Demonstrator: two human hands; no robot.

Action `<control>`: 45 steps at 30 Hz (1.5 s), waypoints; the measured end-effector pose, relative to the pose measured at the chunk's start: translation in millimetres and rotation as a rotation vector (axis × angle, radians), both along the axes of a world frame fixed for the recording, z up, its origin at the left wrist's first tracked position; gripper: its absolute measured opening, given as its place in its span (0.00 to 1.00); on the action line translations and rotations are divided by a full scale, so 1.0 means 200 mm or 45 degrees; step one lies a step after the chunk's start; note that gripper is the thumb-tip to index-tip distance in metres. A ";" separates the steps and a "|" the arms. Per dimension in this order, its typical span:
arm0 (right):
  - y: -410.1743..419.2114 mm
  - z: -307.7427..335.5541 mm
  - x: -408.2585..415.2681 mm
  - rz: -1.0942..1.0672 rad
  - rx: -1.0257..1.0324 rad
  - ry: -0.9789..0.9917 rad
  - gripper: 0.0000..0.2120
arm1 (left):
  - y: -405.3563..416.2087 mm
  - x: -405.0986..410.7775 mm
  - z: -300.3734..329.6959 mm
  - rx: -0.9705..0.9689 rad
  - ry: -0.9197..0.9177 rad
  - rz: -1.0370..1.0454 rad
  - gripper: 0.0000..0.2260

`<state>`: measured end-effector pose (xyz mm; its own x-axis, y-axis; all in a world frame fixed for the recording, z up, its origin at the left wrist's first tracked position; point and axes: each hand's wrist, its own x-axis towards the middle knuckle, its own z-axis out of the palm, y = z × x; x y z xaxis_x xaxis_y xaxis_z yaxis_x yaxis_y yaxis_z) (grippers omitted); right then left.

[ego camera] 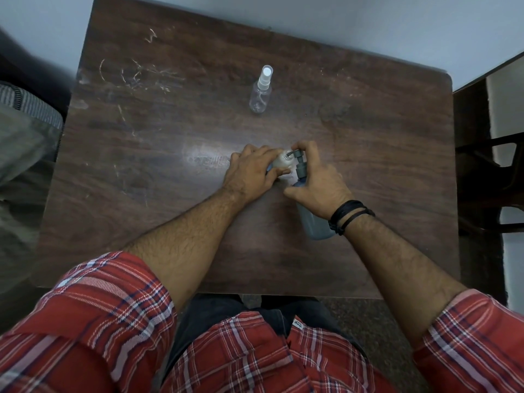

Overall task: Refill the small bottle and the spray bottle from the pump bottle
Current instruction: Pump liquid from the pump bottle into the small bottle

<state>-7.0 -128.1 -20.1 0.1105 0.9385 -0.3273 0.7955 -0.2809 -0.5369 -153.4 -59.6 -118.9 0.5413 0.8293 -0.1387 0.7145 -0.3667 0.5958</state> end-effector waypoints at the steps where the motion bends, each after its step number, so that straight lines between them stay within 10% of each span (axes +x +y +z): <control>1: 0.00 0.00 0.00 0.004 -0.001 0.002 0.31 | 0.00 0.00 0.00 0.001 0.000 0.001 0.21; 45: 0.01 -0.01 -0.01 -0.005 0.013 0.003 0.31 | -0.01 0.00 0.03 -0.006 -0.002 -0.005 0.21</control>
<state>-8.6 -125.4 -23.0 0.1137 0.9412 -0.3183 0.7933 -0.2789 -0.5413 -153.6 -60.9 -113.7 0.5444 0.8267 -0.1422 0.7125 -0.3663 0.5985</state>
